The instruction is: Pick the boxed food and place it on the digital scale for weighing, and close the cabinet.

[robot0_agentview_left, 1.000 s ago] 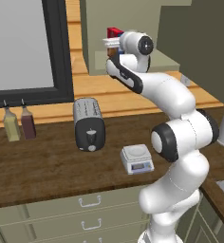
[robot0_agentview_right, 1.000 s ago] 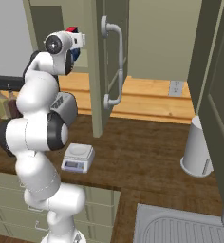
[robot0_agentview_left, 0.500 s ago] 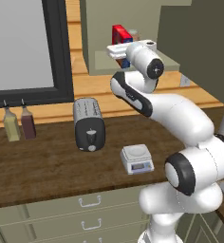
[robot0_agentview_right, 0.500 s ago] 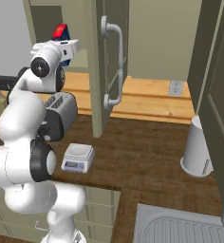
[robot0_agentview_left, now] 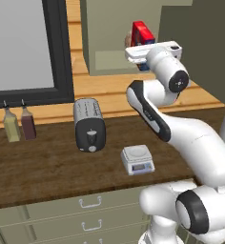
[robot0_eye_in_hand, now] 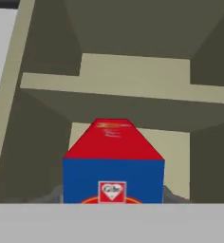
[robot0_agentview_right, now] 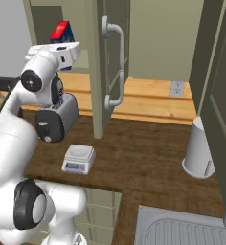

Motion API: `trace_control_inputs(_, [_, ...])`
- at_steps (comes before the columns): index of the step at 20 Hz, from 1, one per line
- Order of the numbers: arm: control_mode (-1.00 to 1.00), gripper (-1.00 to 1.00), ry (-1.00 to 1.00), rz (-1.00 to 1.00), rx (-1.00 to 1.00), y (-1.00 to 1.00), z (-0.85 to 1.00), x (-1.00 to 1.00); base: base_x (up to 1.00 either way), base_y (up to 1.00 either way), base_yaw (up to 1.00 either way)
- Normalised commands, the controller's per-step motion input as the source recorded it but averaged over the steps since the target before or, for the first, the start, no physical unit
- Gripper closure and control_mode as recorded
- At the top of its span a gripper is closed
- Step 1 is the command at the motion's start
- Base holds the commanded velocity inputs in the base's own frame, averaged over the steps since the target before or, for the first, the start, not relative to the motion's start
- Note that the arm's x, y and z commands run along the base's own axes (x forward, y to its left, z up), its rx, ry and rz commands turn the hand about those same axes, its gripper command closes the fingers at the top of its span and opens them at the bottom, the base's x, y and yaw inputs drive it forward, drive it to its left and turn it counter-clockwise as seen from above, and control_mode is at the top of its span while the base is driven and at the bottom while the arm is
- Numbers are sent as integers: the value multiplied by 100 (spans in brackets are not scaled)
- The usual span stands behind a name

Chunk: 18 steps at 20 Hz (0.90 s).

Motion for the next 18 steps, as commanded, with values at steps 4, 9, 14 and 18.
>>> trace_control_inputs(4, [-100, 100, 47, 2, -3, -2, -7, -100, 0, 0, 0])
trace_control_inputs(9, [-100, 100, 31, 14, -23, -1, -45, -96, 0, 0, 0])
trace_control_inputs(14, [-100, 100, 7, 21, -15, -1, -81, -51, 0, 0, 0])
trace_control_inputs(18, [-100, 100, 0, 21, -1, 2, -100, 0, 0, 0, 0])
